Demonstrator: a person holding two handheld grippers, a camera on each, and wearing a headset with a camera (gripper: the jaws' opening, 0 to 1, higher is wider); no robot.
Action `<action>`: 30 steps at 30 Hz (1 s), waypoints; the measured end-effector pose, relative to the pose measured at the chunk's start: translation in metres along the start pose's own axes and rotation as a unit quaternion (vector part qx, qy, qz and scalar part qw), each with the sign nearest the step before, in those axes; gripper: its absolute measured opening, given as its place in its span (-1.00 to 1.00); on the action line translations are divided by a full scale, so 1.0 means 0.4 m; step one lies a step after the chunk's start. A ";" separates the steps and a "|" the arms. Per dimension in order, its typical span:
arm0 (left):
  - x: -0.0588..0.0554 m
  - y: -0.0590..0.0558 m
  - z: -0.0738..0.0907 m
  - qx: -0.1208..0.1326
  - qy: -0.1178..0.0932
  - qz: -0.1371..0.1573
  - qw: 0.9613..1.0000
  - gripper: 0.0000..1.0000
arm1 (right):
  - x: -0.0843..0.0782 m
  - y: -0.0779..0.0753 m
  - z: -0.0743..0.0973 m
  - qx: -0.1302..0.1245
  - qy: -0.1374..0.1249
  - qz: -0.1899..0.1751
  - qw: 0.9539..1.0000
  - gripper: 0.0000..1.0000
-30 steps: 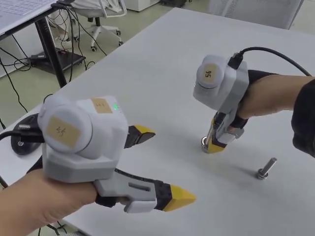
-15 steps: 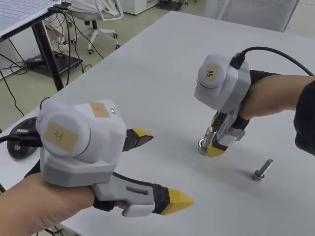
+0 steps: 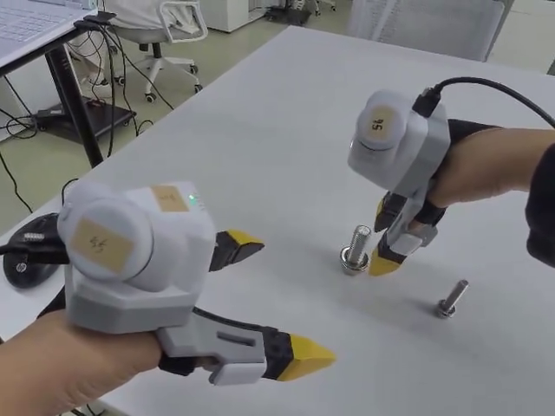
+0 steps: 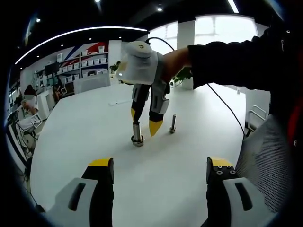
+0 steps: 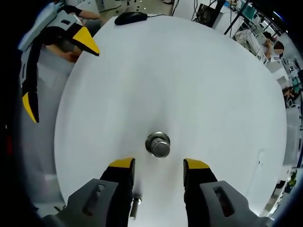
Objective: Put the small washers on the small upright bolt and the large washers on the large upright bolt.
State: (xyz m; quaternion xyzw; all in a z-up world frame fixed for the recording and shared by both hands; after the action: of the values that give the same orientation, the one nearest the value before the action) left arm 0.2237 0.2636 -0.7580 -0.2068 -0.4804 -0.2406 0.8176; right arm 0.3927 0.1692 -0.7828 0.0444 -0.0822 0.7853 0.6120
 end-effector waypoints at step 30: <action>0.001 -0.014 -0.004 -0.010 0.005 -0.009 1.000 0.61 | -0.056 0.052 0.091 -0.048 -0.105 -0.074 0.991 0.25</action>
State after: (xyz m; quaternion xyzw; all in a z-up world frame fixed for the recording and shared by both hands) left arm 0.2216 0.2583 -0.7575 -0.2093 -0.4755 -0.2535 0.8160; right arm 0.3770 0.1365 -0.7525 0.1034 -0.1805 0.7242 0.6575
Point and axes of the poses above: the centre of the closed fingertips' face, and the gripper's own axes: z roughly backward along the fingers, y roughly to its left, x roughly out of its top, the point moved 6 cm from there along z, roughly backward along the fingers, and after that the axes turned 3 degrees about z, right-handed, at the moved point
